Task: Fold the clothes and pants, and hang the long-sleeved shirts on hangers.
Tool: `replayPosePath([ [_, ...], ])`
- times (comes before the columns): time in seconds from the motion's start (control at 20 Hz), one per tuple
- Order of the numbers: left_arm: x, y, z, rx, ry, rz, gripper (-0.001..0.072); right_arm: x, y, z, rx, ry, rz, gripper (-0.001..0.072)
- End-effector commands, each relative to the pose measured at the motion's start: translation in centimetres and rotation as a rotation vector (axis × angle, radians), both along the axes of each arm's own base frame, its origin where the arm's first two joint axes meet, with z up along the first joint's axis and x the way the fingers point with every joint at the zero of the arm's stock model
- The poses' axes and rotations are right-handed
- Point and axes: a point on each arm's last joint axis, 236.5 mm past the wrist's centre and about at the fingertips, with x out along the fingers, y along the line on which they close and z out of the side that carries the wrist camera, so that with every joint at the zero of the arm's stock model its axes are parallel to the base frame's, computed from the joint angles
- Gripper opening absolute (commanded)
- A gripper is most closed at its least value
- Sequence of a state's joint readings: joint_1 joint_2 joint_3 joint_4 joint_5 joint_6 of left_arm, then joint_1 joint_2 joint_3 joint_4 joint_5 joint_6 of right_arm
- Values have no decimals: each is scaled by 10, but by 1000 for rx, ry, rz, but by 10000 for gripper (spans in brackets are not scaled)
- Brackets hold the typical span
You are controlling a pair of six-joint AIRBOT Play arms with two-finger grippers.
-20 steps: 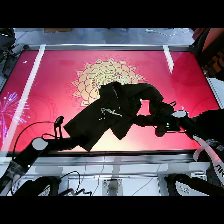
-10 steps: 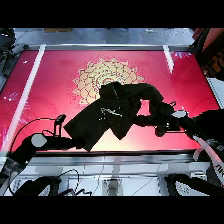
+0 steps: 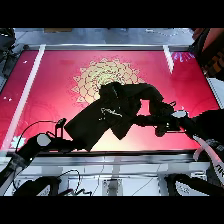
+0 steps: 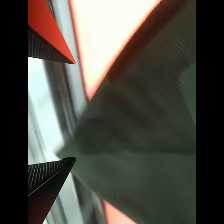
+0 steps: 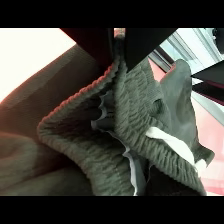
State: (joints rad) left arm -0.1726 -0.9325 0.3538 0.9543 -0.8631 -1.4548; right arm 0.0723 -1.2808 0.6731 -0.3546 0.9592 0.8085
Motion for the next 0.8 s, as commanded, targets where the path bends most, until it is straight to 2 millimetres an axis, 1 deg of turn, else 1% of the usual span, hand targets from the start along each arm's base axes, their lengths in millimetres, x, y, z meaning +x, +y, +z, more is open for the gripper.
replayPosePath([
  [0.0,21,-15,-2,-78,-39,70,693,1,0,0,-1,-2,-2,38],
  [0.1,24,-27,0,-125,-51,59,691,1,0,1,-1,-3,-2,38],
  [0.15,24,-31,1,-138,-61,40,675,1,0,1,-1,-3,-2,38],
  [0.2,24,-34,3,-150,-70,32,607,1,0,0,-1,-3,-3,38],
  [0.25,26,-36,5,-161,-75,33,471,2,-1,0,-4,-5,-8,38],
  [0.3,26,-36,5,-162,-78,32,422,4,-1,0,-7,-10,-12,38],
  [0.35,28,-35,5,-158,-85,33,420,7,-2,3,-8,-20,-14,38],
  [0.4,30,-35,5,-155,-93,39,400,12,-1,8,-7,-36,-14,38],
  [0.45,33,-35,7,-154,-101,41,143,18,-1,15,-6,-59,-14,38],
  [0.5,38,-35,10,-154,-121,32,30,28,-1,25,-13,-95,-11,38],
  [0.55,46,-36,18,-154,-156,14,29,38,-4,34,-33,-138,-12,38],
  [0.65,76,-33,42,-152,-256,-2,28,68,-14,56,-98,-252,-29,38],
  [0.7,99,-26,62,-148,-315,21,27,85,-21,72,-130,-308,-56,37],
  [0.75,124,-13,84,-147,-380,62,26,105,-31,89,-165,-361,-100,37],
])
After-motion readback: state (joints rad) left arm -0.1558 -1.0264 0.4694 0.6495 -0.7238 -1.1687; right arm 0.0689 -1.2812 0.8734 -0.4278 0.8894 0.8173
